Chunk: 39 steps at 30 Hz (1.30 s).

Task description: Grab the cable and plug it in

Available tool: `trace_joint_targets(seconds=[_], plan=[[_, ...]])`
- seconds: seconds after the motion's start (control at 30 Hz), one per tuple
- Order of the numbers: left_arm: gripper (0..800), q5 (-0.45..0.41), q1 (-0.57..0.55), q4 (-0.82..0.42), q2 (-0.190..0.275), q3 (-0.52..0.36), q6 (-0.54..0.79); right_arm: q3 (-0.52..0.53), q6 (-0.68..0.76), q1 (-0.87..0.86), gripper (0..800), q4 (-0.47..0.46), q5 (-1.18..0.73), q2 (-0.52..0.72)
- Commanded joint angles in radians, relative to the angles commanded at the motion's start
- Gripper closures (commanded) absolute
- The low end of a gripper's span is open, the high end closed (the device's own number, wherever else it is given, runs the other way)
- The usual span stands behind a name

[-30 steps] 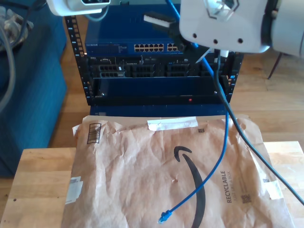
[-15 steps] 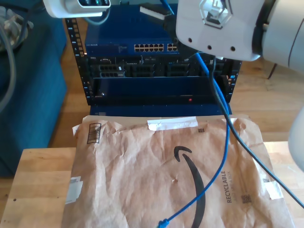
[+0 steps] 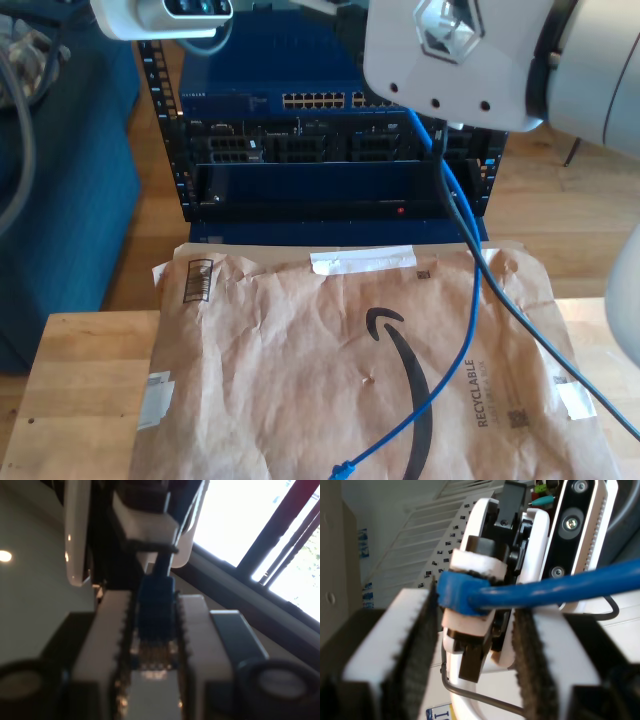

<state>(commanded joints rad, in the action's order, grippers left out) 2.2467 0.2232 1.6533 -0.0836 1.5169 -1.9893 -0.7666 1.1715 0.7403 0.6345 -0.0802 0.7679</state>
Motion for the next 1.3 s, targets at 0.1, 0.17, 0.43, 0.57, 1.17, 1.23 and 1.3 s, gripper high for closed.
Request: trace_joint_targets(seconds=[0.1, 0.17, 0.43, 0.57, 1.17, 1.23, 1.3], plan=[[769, 0.002, 0.000, 0.000, 0.000, 0.000, 0.000, -0.003, 0.003, 0.003, 597, 0.000, 0.000, 0.000], [769, 0.002, 0.000, 0.000, 0.000, 0.002, 0.000, -0.003, 0.003, 0.003, 615, 0.000, 0.000, -0.002], [769, 0.009, 0.000, 0.000, 0.000, 0.002, 0.000, -0.008, 0.005, 0.003, 615, 0.000, 0.000, -0.011], [769, 0.015, 0.000, 0.000, 0.000, 0.003, 0.000, -0.009, 0.005, 0.005, 648, 0.000, 0.002, -0.012], [15, -0.046, 0.006, 0.091, 0.006, -0.035, 0.000, -0.006, 0.040, 0.003, 800, 0.003, 0.026, -0.018], [10, -0.095, 0.029, 0.020, 0.008, -0.034, 0.000, -0.005, 0.038, 0.002, 800, 0.005, 0.028, -0.031], [7, -0.186, 0.037, -0.060, 0.011, -0.034, 0.003, -0.005, 0.038, -0.002, 800, 0.005, 0.028, -0.046]])
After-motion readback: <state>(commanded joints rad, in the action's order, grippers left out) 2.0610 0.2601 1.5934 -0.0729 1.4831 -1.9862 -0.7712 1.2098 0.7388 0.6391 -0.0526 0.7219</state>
